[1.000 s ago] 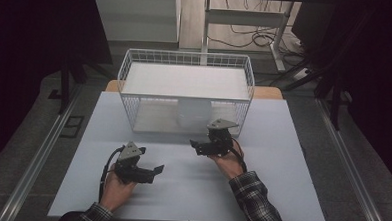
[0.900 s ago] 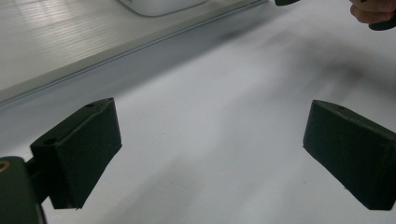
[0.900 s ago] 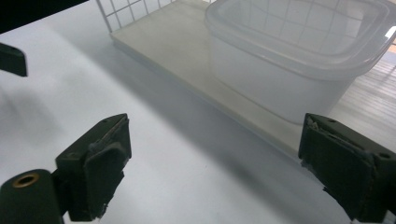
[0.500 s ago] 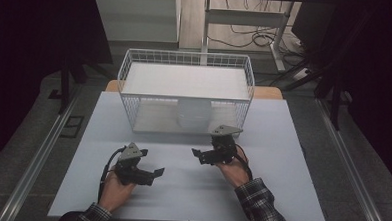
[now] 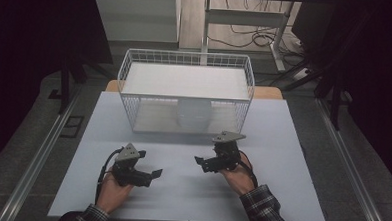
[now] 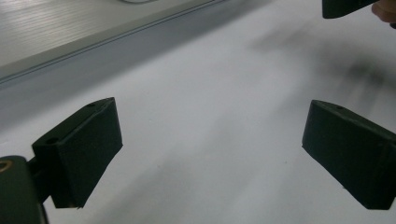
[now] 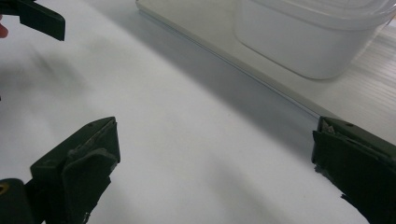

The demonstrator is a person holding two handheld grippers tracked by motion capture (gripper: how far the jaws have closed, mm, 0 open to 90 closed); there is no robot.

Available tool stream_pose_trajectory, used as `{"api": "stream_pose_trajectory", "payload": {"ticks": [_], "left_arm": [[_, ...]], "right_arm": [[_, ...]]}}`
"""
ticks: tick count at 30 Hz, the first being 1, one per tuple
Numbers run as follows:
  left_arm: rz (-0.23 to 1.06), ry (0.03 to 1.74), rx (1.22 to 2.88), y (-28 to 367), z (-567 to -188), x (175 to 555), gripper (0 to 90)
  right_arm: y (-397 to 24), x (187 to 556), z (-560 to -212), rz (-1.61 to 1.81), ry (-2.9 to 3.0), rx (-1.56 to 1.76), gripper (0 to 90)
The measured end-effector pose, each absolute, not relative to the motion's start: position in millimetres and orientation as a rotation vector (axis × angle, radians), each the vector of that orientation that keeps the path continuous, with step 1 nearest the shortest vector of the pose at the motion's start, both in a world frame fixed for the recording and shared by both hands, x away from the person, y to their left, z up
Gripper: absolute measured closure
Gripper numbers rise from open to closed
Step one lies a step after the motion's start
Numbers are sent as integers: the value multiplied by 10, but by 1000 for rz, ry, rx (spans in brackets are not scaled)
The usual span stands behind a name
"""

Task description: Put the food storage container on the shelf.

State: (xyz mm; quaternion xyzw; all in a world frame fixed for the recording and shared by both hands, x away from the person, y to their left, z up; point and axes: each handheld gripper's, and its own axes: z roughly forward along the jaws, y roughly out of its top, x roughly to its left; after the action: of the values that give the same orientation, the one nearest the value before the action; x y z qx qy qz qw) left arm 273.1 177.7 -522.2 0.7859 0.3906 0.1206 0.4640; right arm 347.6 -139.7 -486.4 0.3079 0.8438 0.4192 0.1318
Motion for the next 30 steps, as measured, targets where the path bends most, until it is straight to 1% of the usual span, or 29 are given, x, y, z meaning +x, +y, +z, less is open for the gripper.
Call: {"api": "stream_pose_trajectory", "payload": {"ticks": [14,30], "left_arm": [[336,964,1944,1819,-5203,2643,46],[380,985,1933,1926,-5166,2521,53]], "right_arm": [[-1606,3327,-4777,1254,2384,919,0],[-1930,3186,-4766,1241,2340,973,0]]}}
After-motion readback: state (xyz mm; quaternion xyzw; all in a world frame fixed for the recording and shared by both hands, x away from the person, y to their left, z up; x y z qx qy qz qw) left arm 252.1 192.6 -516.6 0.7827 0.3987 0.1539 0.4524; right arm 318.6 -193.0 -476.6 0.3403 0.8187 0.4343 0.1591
